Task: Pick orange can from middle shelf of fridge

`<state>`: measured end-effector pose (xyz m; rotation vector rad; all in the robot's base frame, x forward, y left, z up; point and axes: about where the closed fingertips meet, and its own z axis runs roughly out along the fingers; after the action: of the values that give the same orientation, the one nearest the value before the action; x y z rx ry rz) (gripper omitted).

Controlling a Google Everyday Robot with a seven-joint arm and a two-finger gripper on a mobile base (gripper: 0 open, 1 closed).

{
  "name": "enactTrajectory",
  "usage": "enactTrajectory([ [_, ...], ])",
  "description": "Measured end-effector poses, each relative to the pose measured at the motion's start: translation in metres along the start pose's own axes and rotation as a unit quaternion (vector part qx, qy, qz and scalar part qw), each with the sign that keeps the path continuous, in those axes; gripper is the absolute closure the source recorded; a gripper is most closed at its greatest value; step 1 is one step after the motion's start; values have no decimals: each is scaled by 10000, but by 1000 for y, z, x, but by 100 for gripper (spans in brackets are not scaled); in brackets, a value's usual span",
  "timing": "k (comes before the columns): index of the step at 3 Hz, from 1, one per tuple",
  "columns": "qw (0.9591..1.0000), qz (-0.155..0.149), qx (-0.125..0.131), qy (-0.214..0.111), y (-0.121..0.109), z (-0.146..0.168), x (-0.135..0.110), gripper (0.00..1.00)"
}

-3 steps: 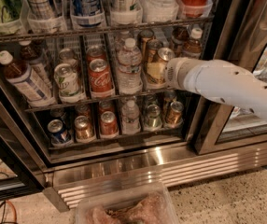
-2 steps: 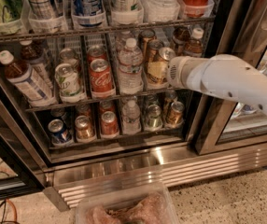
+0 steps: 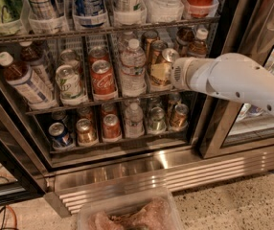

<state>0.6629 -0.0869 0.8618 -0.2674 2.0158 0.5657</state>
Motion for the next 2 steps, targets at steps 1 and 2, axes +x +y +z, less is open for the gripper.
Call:
enactTrajectory([
  [1, 9993, 112, -342, 16, 15, -19, -12, 100],
  [2, 9974, 110, -689, 204, 35, -41, -17, 100],
])
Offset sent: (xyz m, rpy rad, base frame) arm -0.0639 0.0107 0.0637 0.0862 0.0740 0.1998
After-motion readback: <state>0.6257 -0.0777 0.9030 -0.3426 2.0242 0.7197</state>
